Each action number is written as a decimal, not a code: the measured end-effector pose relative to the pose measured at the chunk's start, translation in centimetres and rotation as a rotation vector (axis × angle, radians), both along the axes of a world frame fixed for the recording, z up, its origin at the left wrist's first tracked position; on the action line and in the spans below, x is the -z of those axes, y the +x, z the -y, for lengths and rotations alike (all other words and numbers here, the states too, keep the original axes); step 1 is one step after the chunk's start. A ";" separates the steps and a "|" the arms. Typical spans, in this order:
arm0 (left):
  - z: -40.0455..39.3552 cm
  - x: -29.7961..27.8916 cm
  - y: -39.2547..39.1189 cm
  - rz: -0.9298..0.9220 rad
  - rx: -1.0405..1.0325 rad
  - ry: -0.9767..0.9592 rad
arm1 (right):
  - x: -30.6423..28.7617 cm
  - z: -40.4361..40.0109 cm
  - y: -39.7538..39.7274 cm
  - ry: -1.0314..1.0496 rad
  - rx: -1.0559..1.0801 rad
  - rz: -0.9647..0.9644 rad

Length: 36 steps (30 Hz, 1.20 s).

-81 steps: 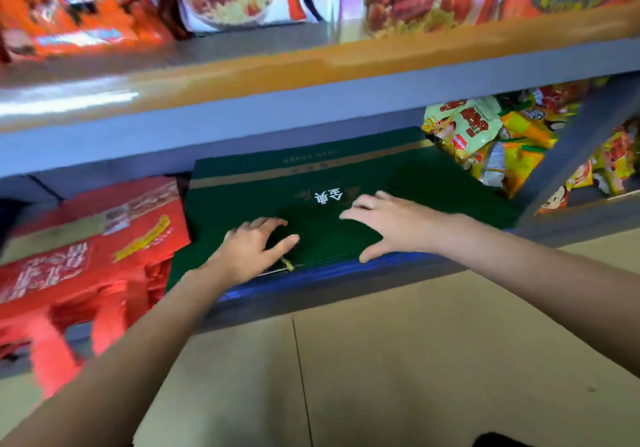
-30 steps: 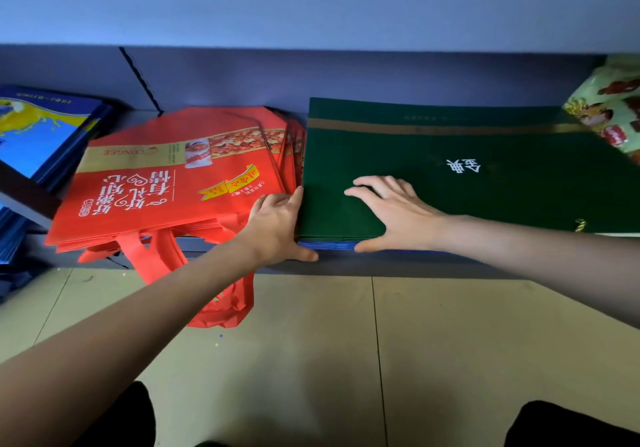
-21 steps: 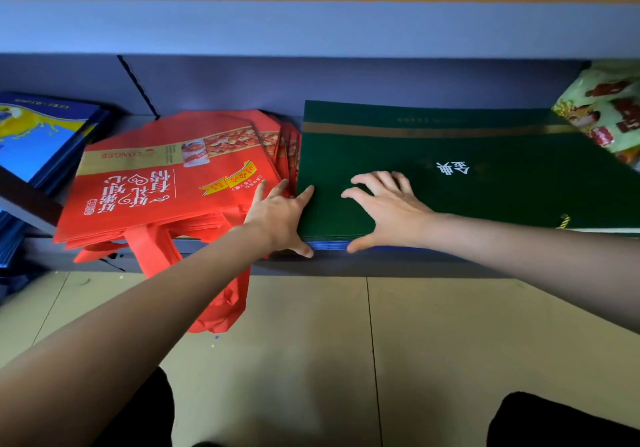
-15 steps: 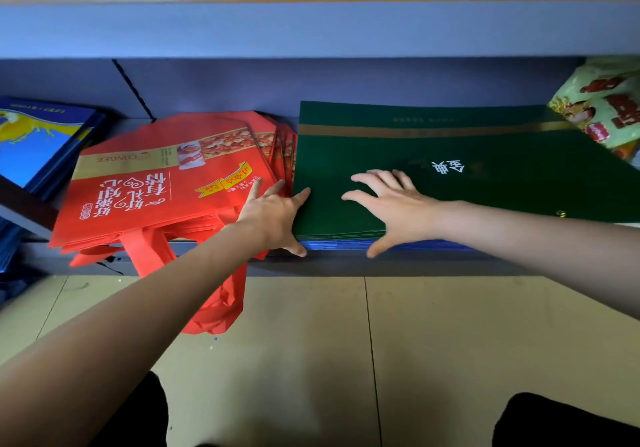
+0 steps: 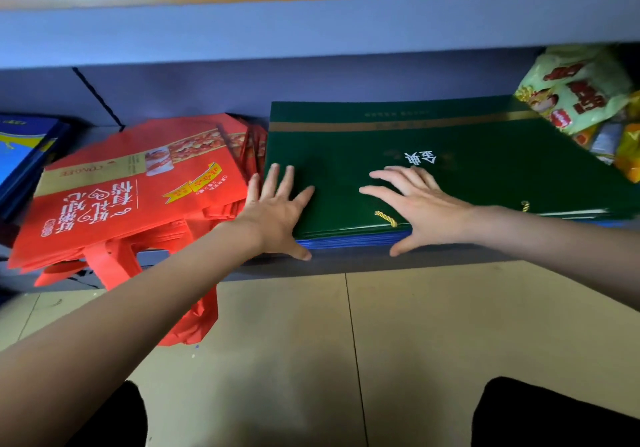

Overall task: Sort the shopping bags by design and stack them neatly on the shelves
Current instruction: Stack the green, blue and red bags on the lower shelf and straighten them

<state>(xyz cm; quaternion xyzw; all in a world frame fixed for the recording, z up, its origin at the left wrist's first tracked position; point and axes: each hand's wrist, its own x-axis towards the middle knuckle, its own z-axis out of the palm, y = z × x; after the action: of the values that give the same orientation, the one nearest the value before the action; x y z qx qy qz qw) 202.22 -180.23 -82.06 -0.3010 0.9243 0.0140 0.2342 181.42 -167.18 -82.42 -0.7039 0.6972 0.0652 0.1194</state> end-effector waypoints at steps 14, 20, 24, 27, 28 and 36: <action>-4.2 1.3 -7.1 -0.249 0.413 -0.011 | 0.3 -6.5 -8.1 0.009 0.236 0.032; -4.9 -0.7 -8.3 -0.139 0.350 -0.081 | -0.6 -7.0 -9.1 -0.066 0.279 0.211; -5.7 -0.8 -9.0 -0.234 0.277 -0.082 | -2.5 -8.2 -12.1 0.130 0.245 -0.025; -6.7 0.4 -9.7 -0.271 0.335 -0.041 | -2.9 -8.9 -14.1 0.268 0.302 -0.148; -6.8 0.9 -10.2 -0.271 0.332 -0.024 | -2.9 -8.9 -14.5 0.279 0.319 -0.147; -5.7 2.3 -12.1 -0.280 0.350 -0.101 | -2.7 -7.7 -15.2 0.232 0.336 0.032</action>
<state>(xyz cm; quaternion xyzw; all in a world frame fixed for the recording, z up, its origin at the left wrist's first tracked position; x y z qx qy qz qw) 190.15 -174.50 -84.31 -0.1425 0.9855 -0.0315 0.0871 166.20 -159.44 -79.73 -0.5601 0.7907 0.1131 0.2197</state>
